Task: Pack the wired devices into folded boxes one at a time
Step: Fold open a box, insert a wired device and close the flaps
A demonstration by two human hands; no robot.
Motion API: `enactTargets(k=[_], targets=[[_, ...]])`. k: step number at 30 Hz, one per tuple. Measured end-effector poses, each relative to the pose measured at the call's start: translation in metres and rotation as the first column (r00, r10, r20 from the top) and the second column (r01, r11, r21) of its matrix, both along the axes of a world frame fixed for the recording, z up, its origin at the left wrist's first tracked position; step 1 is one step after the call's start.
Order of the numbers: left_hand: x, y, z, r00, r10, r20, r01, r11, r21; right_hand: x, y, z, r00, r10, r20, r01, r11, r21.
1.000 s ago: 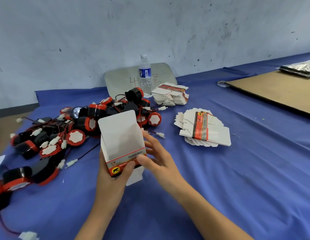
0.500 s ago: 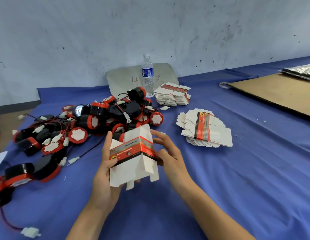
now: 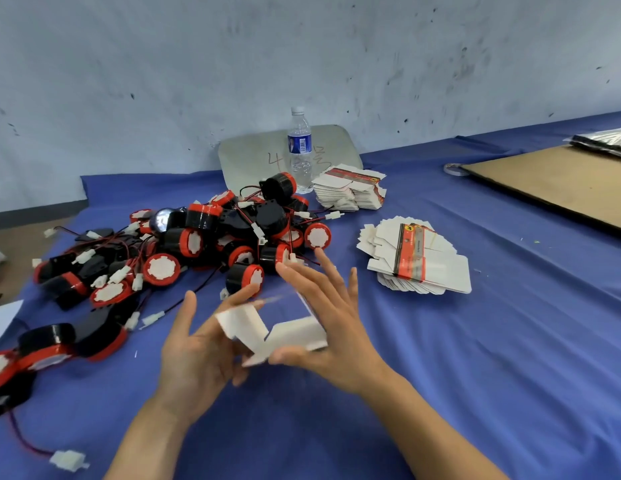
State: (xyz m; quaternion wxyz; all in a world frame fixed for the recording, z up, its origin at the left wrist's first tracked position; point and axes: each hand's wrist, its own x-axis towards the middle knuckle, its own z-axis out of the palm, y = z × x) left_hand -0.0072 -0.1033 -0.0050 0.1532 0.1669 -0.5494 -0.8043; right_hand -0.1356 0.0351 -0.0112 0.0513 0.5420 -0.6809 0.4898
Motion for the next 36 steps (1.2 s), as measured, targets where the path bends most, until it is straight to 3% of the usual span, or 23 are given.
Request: enactTargets(k=[4, 9, 13, 20, 25, 36], targets=[[-0.005, 0.010, -0.003, 0.996, 0.017, -0.083, -0.020, 0.999, -0.036, -0.001, -0.001, -0.002, 0.964, 0.115, 0.239, -0.117, 0.993, -0.004], [-0.024, 0.026, 0.001, 0.988, 0.156, -0.009, -0.151, 0.940, -0.307, -0.001, -0.002, -0.003, 0.937, 0.052, 0.346, 0.002, 0.988, -0.155], [-0.026, 0.030, -0.007, 0.985, 0.146, -0.094, -0.173, 0.873, -0.455, -0.003, -0.003, -0.007, 0.891, 0.039, 0.453, 0.042, 0.985, -0.168], [-0.023, 0.027, -0.021, 0.985, 0.140, -0.100, -0.171, 0.853, -0.493, -0.003, -0.006, -0.005, 0.868, 0.041, 0.494, 0.036, 0.989, -0.146], [-0.019, 0.033, -0.021, 0.969, 0.191, -0.159, -0.248, 0.768, -0.591, -0.002, -0.005, -0.005, 0.876, 0.054, 0.478, 0.033, 0.985, -0.171], [-0.019, 0.036, -0.020, 0.953, 0.183, -0.243, -0.294, 0.763, -0.576, -0.001, -0.004, -0.011, 0.902, 0.056, 0.427, 0.016, 0.986, -0.164]])
